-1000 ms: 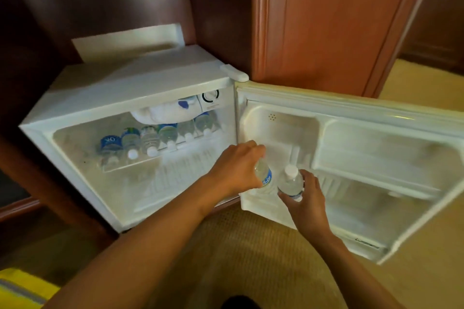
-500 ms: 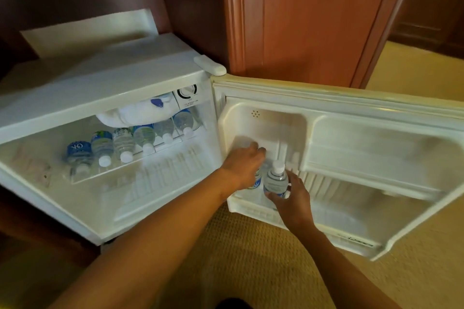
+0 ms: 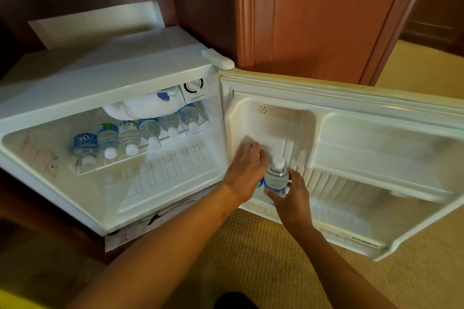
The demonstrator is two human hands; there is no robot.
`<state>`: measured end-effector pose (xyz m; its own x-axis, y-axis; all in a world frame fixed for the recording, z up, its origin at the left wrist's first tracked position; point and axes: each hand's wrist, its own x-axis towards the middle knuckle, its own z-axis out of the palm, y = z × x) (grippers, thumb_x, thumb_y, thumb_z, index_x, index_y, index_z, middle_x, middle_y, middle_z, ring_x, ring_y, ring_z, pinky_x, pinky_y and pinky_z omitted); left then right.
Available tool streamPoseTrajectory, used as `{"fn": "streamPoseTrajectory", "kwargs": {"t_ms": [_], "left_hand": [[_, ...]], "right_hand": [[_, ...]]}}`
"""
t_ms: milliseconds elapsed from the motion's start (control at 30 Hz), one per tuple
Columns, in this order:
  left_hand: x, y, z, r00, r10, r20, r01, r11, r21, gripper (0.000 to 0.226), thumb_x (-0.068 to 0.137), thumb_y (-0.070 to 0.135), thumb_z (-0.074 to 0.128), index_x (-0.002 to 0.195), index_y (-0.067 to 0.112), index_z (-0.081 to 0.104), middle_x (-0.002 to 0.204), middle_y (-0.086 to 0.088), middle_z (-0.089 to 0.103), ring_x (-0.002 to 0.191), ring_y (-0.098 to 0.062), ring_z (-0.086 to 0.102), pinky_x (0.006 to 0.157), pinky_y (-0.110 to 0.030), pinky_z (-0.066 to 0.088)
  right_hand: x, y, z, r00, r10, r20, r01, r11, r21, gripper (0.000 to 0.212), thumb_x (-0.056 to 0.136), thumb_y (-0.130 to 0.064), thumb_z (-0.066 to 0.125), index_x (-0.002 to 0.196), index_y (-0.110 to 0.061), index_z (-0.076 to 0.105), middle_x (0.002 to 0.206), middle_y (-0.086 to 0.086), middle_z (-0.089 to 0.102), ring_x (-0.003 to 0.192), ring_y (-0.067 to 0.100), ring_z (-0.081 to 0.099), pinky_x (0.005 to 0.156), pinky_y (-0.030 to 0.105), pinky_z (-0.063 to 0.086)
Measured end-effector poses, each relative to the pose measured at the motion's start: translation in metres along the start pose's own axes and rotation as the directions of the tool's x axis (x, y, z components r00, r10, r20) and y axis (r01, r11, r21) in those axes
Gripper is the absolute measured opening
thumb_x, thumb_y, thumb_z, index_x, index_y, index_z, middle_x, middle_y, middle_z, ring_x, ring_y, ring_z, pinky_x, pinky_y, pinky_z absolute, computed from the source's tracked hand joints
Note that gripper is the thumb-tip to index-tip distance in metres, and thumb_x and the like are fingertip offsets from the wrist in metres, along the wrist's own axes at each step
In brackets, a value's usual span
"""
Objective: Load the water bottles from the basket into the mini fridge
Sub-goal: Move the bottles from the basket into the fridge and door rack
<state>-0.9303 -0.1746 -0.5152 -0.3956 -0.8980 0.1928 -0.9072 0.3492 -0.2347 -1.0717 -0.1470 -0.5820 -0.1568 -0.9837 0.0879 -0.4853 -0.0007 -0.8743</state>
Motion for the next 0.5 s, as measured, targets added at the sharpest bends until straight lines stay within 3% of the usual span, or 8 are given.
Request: {"fn": "streamPoseTrajectory", "kwargs": {"t_ms": [67,133,200,267,333,400,500], "left_hand": [[-0.012,0.000,-0.005,1.000,-0.002,-0.022,0.002,1.000,-0.001,0.084,0.057,0.007,0.089,0.134,0.000,0.054,0.132,-0.023,0.055,0.124,-0.040,0.052,0.097,-0.040,0.052],[-0.031,-0.003,-0.005,0.996,0.037,-0.077,-0.045,0.994,-0.099,0.087,0.067,0.000,0.080,0.144,-0.004,0.041,0.146,-0.025,0.043,0.136,-0.043,0.041,0.094,-0.040,0.054],[-0.059,-0.011,-0.007,0.990,0.024,-0.141,-0.058,0.969,-0.238,0.080,0.073,-0.009,0.072,0.145,-0.006,0.038,0.148,-0.023,0.037,0.138,-0.039,0.039,0.095,-0.038,0.053],[-0.096,-0.021,-0.005,0.974,-0.070,-0.217,-0.005,0.944,-0.330,0.058,0.083,-0.005,0.063,0.139,-0.005,0.048,0.143,-0.021,0.044,0.134,-0.033,0.042,0.104,-0.038,0.047],[-0.139,-0.032,-0.005,0.954,-0.199,-0.225,0.103,0.919,-0.380,0.046,0.090,0.001,0.053,0.137,0.000,0.054,0.143,-0.020,0.049,0.135,-0.032,0.043,0.111,-0.042,0.043],[-0.186,-0.046,-0.008,0.912,-0.365,-0.186,0.273,0.880,-0.389,0.049,0.090,0.003,0.060,0.138,0.008,0.056,0.149,-0.016,0.046,0.139,-0.032,0.040,0.114,-0.044,0.036],[-0.257,-0.071,-0.015,0.792,-0.608,-0.050,0.553,0.750,-0.365,0.049,0.094,0.019,0.059,0.143,0.018,0.052,0.157,-0.009,0.036,0.146,-0.029,0.029,0.117,-0.043,0.027]], "right_hand": [[-0.010,-0.006,0.000,1.000,0.016,0.004,-0.016,1.000,-0.022,0.080,0.077,-0.019,0.084,0.143,-0.019,0.039,0.139,0.001,0.049,0.123,0.017,0.053,0.096,0.023,0.044],[-0.026,-0.014,0.000,0.999,0.028,0.019,-0.027,0.998,-0.065,0.091,0.082,-0.025,0.079,0.153,-0.019,0.023,0.155,0.000,0.033,0.138,0.017,0.040,0.104,0.024,0.035],[-0.047,-0.023,0.003,0.999,-0.009,0.046,0.016,0.990,-0.139,0.097,0.086,-0.033,0.074,0.157,-0.022,0.009,0.165,-0.003,0.012,0.150,0.016,0.020,0.115,0.032,0.026],[-0.069,-0.036,0.008,0.990,-0.123,0.072,0.135,0.972,-0.193,0.091,0.086,-0.036,0.072,0.156,-0.022,0.015,0.165,-0.003,0.010,0.151,0.017,0.014,0.119,0.042,0.029],[-0.090,-0.056,0.016,0.969,-0.191,0.153,0.221,0.953,-0.208,0.081,0.088,-0.039,0.068,0.154,-0.022,0.024,0.165,-0.001,0.011,0.152,0.018,0.011,0.119,0.045,0.028],[-0.112,-0.080,0.033,0.928,-0.244,0.280,0.303,0.933,-0.194,0.073,0.092,-0.040,0.063,0.153,-0.021,0.029,0.165,-0.001,0.012,0.153,0.016,0.008,0.120,0.045,0.026],[-0.149,-0.119,0.068,0.818,-0.286,0.499,0.414,0.895,-0.166,0.066,0.097,-0.045,0.054,0.153,-0.025,0.027,0.165,-0.007,0.010,0.153,0.013,0.003,0.123,0.043,0.020]]}}
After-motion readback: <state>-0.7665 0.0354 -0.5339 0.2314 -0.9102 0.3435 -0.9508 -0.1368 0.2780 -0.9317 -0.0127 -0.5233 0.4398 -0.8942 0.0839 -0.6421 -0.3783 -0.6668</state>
